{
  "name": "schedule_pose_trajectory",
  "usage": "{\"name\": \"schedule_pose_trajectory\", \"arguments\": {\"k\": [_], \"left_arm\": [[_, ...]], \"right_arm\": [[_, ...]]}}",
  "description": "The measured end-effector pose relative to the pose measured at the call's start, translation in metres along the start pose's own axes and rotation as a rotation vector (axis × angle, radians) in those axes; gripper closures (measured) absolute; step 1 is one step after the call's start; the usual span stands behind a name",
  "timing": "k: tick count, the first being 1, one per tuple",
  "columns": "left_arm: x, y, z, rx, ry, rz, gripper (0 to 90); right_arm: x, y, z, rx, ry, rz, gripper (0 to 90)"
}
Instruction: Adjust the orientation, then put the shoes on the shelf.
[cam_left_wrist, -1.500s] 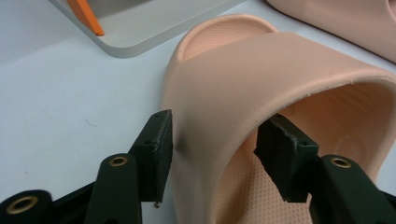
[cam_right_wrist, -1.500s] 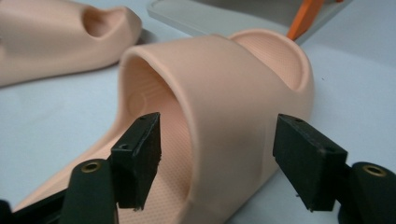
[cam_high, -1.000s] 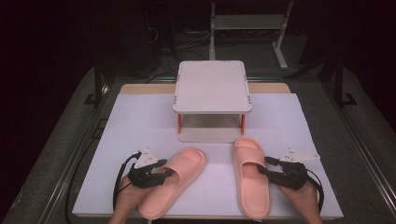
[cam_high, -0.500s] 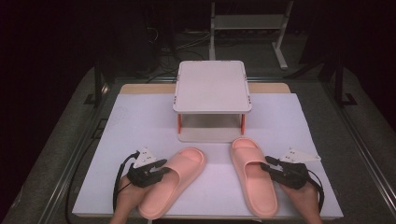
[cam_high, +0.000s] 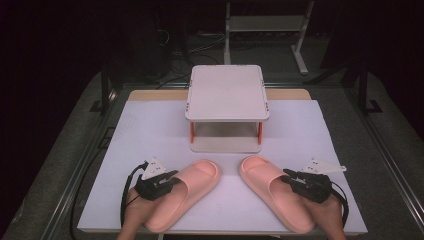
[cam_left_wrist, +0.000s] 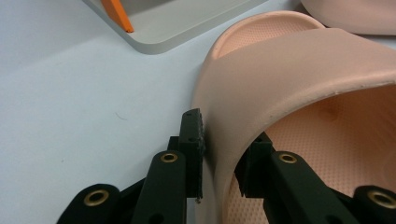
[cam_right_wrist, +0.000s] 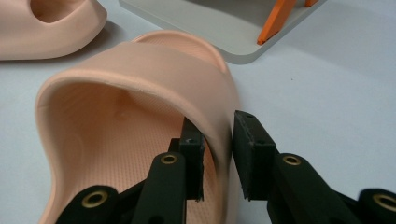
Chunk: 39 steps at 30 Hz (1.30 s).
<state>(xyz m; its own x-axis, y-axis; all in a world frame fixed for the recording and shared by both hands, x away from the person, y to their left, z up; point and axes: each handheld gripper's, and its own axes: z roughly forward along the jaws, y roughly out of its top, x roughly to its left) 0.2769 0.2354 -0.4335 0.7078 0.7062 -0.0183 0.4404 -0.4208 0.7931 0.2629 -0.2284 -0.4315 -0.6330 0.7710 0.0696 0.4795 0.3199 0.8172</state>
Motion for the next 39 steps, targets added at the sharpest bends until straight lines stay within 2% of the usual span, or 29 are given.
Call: {"name": "schedule_pose_trajectory", "arguments": {"k": [6,10,19,24,29,34,39], "left_arm": [[0.003,0.000,-0.003,0.005,0.003,-0.002,78.1],[0.006,-0.002,-0.008,-0.010,0.019,-0.011,80.6],[0.012,-0.002,-0.021,-0.047,0.036,-0.037,81.0],[0.014,-0.002,-0.029,-0.079,0.030,-0.059,81.1],[0.014,0.000,-0.034,-0.084,0.040,-0.055,81.0],[0.016,0.002,-0.039,-0.103,0.031,-0.066,81.1],[0.018,0.005,-0.043,-0.105,0.030,-0.065,81.0]], "right_arm": [[0.001,0.000,0.000,0.005,0.011,0.004,77.3],[-0.001,0.001,-0.001,0.005,0.041,0.017,80.0],[0.000,0.001,-0.006,-0.024,0.061,0.035,80.0],[0.001,0.001,-0.012,-0.053,0.078,0.049,79.9],[0.004,0.003,-0.016,-0.079,0.094,0.051,79.9],[0.007,0.005,-0.020,-0.096,0.121,0.067,80.0],[0.012,0.007,-0.022,-0.098,0.137,0.054,80.0]]}}
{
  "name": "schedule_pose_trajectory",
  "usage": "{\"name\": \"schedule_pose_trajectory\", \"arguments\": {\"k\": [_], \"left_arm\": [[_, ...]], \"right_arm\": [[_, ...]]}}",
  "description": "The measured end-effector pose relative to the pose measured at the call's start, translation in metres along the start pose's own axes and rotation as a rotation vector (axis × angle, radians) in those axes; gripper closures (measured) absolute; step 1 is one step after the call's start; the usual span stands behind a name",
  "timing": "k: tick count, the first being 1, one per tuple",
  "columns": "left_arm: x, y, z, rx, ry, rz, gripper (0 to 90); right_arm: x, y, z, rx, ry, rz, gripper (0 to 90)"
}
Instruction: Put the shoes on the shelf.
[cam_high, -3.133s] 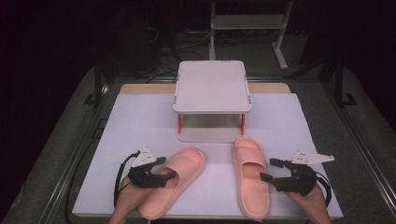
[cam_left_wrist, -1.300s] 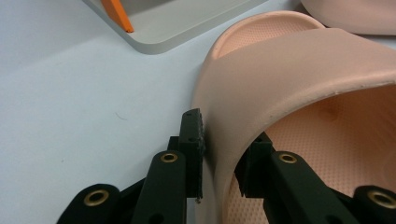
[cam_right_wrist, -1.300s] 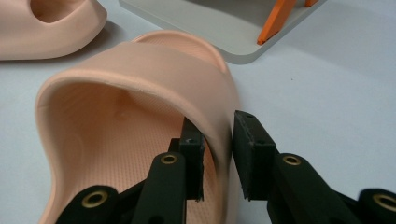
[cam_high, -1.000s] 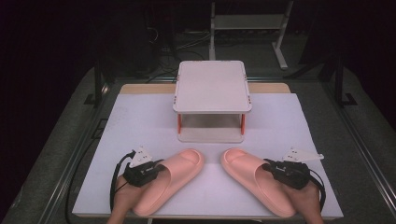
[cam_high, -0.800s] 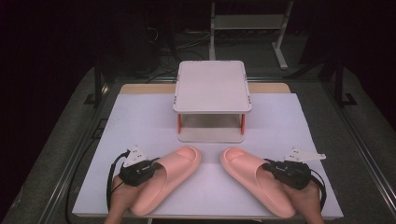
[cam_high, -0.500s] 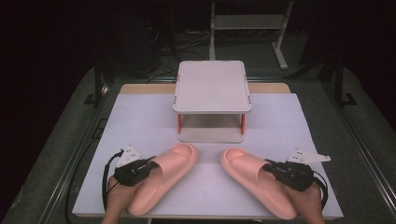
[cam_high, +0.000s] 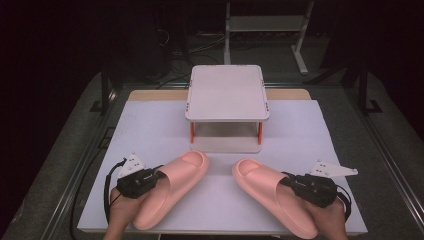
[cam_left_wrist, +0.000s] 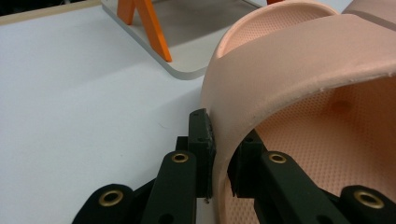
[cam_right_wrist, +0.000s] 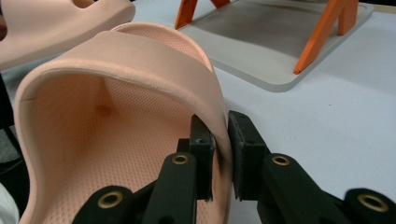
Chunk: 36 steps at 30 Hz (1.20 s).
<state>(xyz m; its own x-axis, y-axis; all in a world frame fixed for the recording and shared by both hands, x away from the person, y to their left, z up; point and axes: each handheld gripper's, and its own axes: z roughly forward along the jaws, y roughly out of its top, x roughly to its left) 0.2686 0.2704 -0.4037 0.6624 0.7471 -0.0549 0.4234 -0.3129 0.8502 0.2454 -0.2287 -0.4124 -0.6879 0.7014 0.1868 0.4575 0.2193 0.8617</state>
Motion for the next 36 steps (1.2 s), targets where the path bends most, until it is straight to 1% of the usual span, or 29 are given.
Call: {"name": "schedule_pose_trajectory", "arguments": {"k": [6,11,13,14,15,16,17,21,24,25,27,29,32,36], "left_arm": [[0.005,0.004,-0.007,-0.005,0.008,-0.003,81.0],[0.010,0.009,-0.014,-0.008,0.022,0.003,81.0],[0.012,0.013,-0.017,-0.002,0.028,0.017,81.0],[0.012,0.015,-0.018,-0.004,0.030,0.019,81.0],[0.012,0.015,-0.018,-0.004,0.030,0.019,81.0],[0.013,0.018,-0.020,-0.004,0.030,0.029,81.0],[0.013,0.020,-0.021,-0.006,0.030,0.033,81.0],[0.014,0.031,-0.027,-0.028,0.023,0.041,81.0],[0.016,0.036,-0.029,-0.036,0.022,0.039,81.0],[0.017,0.041,-0.032,-0.046,0.025,0.036,81.0],[0.018,0.045,-0.034,-0.054,0.024,0.036,81.0],[0.018,0.050,-0.036,-0.062,0.027,0.043,81.0],[0.019,0.060,-0.038,-0.078,0.030,0.053,81.0],[0.019,0.074,-0.039,-0.087,0.029,0.066,80.9]], "right_arm": [[0.004,0.005,-0.003,0.004,0.026,0.010,80.3],[0.007,0.017,-0.006,0.003,0.041,0.000,80.8],[0.010,0.024,-0.007,0.002,0.046,-0.004,81.0],[0.011,0.027,-0.007,0.002,0.051,-0.010,81.0],[0.011,0.027,-0.007,0.002,0.051,-0.010,81.0],[0.012,0.029,-0.008,0.005,0.054,-0.011,81.1],[0.014,0.035,-0.009,0.012,0.063,-0.019,81.2],[0.016,0.043,-0.012,0.018,0.080,-0.023,81.5],[0.014,0.049,-0.015,0.009,0.097,-0.019,81.7],[0.014,0.052,-0.016,0.004,0.107,-0.016,81.7],[0.013,0.056,-0.018,0.003,0.126,-0.013,81.7],[0.014,0.061,-0.020,0.002,0.134,-0.022,81.7],[0.014,0.071,-0.024,0.005,0.149,-0.050,81.9],[0.012,0.084,-0.026,0.007,0.170,-0.063,82.0]]}}
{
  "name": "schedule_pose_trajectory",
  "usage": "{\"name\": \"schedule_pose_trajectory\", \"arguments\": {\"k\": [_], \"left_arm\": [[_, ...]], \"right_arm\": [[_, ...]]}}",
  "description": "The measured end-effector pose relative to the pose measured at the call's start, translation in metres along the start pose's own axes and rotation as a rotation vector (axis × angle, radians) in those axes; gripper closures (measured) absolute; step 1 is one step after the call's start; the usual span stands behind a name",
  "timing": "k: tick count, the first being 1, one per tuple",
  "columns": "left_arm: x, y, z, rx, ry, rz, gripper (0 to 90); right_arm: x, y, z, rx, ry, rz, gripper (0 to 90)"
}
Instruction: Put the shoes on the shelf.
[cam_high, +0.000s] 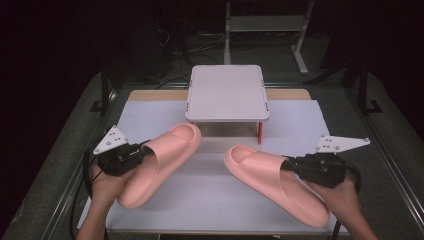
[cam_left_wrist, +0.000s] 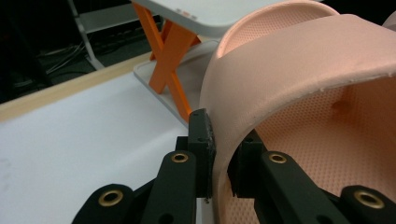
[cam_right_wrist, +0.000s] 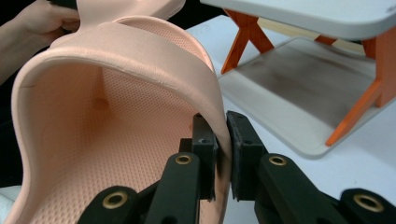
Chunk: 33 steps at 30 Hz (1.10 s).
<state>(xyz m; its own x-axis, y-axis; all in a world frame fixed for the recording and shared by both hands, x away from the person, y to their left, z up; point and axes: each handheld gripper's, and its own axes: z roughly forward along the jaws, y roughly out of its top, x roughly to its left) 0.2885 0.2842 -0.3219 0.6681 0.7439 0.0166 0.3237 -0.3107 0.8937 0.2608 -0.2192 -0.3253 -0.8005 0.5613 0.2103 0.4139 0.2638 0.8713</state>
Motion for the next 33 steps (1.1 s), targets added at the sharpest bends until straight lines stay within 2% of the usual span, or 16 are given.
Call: {"name": "schedule_pose_trajectory", "arguments": {"k": [7,11,18,33], "left_arm": [[0.005,0.022,0.003,-0.009,0.007,0.023,80.9],[0.009,0.029,0.002,-0.034,0.013,0.006,80.9],[0.019,0.042,0.003,-0.042,0.024,-0.005,80.9],[0.031,0.062,0.022,-0.001,0.034,0.016,80.8]], "right_arm": [[-0.009,0.019,0.002,0.003,0.034,-0.003,82.1],[-0.012,0.028,0.008,0.020,0.045,-0.010,82.1],[-0.013,0.045,0.010,0.021,0.061,-0.019,82.1],[-0.021,0.075,0.022,0.032,0.091,-0.027,82.1]]}}
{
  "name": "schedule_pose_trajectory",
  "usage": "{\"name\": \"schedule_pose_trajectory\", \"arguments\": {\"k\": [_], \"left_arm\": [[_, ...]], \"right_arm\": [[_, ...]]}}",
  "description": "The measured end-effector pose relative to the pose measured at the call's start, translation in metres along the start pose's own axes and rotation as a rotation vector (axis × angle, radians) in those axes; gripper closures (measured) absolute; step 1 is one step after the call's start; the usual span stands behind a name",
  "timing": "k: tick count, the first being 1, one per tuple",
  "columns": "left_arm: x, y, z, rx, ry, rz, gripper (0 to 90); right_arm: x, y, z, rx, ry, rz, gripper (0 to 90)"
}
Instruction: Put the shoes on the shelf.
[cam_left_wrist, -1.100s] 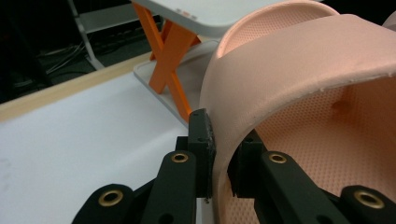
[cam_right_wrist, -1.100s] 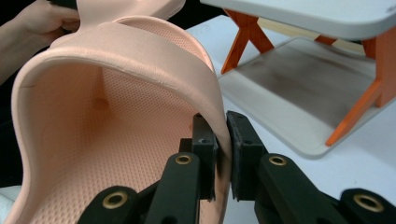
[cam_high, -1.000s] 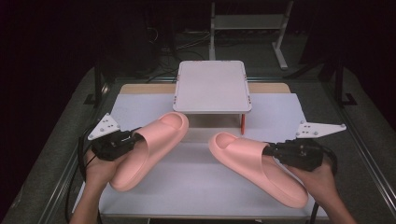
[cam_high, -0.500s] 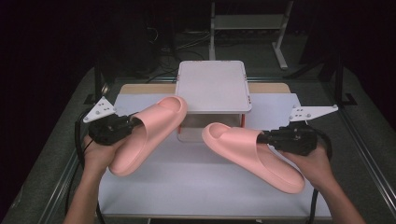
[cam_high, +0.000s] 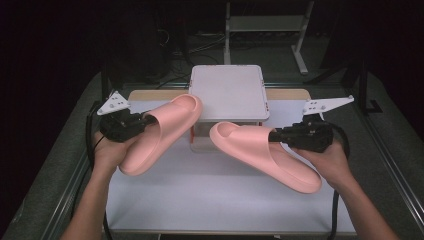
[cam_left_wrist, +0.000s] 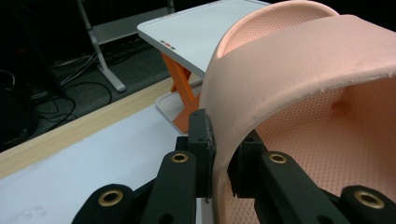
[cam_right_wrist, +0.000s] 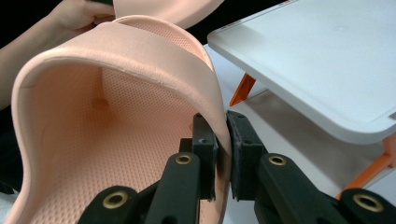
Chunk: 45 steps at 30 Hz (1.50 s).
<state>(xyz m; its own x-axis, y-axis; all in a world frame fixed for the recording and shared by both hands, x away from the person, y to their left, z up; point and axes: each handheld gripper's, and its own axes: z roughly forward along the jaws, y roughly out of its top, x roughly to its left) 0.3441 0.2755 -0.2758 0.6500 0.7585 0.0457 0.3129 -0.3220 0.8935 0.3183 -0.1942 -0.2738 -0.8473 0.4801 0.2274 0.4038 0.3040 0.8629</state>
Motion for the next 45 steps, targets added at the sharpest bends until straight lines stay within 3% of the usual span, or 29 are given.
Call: {"name": "schedule_pose_trajectory", "arguments": {"k": [14,23,32,45], "left_arm": [[0.013,0.020,0.020,0.013,0.004,-0.010,80.8],[0.016,0.034,0.030,0.023,0.012,0.010,80.8],[0.021,0.041,0.035,0.025,0.013,-0.006,80.7],[0.029,0.049,0.039,0.040,0.029,-0.028,80.5]], "right_arm": [[-0.022,0.028,0.004,0.032,0.005,-0.011,82.1],[-0.028,0.042,0.010,0.045,0.009,-0.016,82.1],[-0.035,0.060,0.012,0.041,0.000,-0.025,82.1],[-0.048,0.065,0.019,0.054,-0.006,-0.004,82.1]]}}
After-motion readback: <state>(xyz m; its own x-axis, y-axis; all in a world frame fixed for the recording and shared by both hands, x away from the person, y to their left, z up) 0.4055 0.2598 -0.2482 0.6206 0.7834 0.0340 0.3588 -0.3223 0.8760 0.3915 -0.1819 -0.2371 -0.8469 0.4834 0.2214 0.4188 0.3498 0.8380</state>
